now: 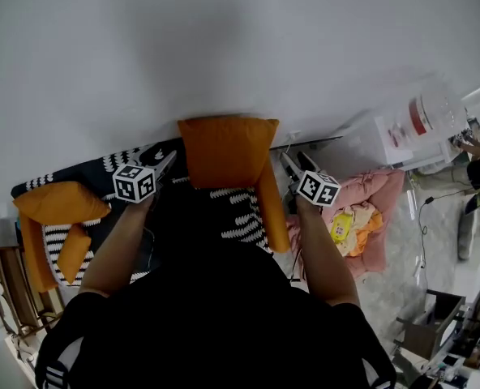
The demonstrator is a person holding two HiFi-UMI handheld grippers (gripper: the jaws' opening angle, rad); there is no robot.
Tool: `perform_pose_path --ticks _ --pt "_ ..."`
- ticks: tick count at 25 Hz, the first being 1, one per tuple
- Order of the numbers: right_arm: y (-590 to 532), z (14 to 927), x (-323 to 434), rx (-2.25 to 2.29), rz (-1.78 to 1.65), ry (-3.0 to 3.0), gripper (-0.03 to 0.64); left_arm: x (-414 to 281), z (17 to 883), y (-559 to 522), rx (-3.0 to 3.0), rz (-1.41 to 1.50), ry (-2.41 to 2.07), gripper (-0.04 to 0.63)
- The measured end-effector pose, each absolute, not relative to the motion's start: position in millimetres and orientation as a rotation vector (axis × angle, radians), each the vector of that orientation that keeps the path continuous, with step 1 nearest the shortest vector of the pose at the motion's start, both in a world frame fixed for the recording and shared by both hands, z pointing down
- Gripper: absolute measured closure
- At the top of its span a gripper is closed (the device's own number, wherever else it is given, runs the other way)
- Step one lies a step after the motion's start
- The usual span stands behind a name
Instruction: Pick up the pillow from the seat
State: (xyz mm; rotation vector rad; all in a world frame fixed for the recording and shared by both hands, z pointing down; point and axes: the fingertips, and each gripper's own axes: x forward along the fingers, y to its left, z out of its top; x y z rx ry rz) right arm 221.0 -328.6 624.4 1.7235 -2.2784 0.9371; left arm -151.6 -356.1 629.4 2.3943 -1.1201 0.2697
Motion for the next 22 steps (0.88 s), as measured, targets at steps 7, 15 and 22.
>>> perform_pose_path --ticks 7,15,22 --pt "-357.8 649.5 227.9 1.672 0.990 -2.273 0.313 -143.9 659.0 -381.6 2.283 0.256 -1.173 0.354" --pt "-393.1 677.0 230.0 1.607 1.049 -2.260 0.313 -136.2 686.8 -407.1 2.199 0.268 -1.220 0.354" --pt "-424.1 704.0 228.8 1.567 1.086 -2.231 0.313 -136.2 728.2 -431.7 2.107 0.310 -1.254 0.353"
